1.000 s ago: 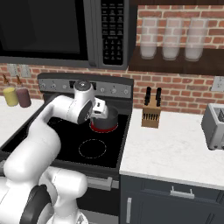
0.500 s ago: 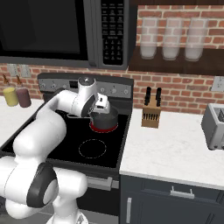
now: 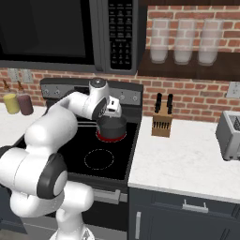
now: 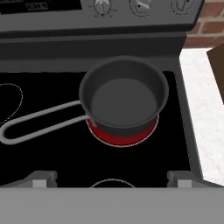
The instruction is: Turn off the rear right burner of the stove.
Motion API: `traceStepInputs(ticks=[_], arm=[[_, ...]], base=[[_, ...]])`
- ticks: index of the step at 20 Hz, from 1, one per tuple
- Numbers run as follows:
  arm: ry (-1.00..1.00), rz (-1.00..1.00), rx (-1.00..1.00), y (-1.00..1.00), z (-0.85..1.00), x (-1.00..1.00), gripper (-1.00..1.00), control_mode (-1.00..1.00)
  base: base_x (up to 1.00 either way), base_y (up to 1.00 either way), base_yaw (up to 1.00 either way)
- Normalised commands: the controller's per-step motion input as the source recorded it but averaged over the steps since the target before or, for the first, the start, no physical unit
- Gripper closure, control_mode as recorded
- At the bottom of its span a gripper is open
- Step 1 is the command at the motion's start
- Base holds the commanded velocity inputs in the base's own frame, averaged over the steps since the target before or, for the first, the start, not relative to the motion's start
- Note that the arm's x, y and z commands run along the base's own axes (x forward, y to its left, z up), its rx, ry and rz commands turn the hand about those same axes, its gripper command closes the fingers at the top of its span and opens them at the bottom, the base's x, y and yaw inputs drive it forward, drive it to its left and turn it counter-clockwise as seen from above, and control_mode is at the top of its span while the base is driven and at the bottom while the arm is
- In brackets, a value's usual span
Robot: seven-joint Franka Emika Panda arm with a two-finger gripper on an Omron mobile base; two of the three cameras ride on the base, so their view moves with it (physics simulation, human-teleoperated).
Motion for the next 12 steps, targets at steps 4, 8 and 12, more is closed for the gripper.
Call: traceStepInputs(ticks=[4, 8, 12], arm=[[0.00, -0.02, 0.00, -0.14, 0.00, 0.28, -1.00, -1.00], [0.00, 0.00, 0.00, -0.15, 0.00, 0.14, -1.00, -1.00], [0.00, 0.00, 0.00, -0.04, 0.00, 0.07, -1.00, -1.00]], base=[[0.00, 0.00, 0.00], [0.00, 0.00, 0.00], [0.00, 0.00, 0.00]])
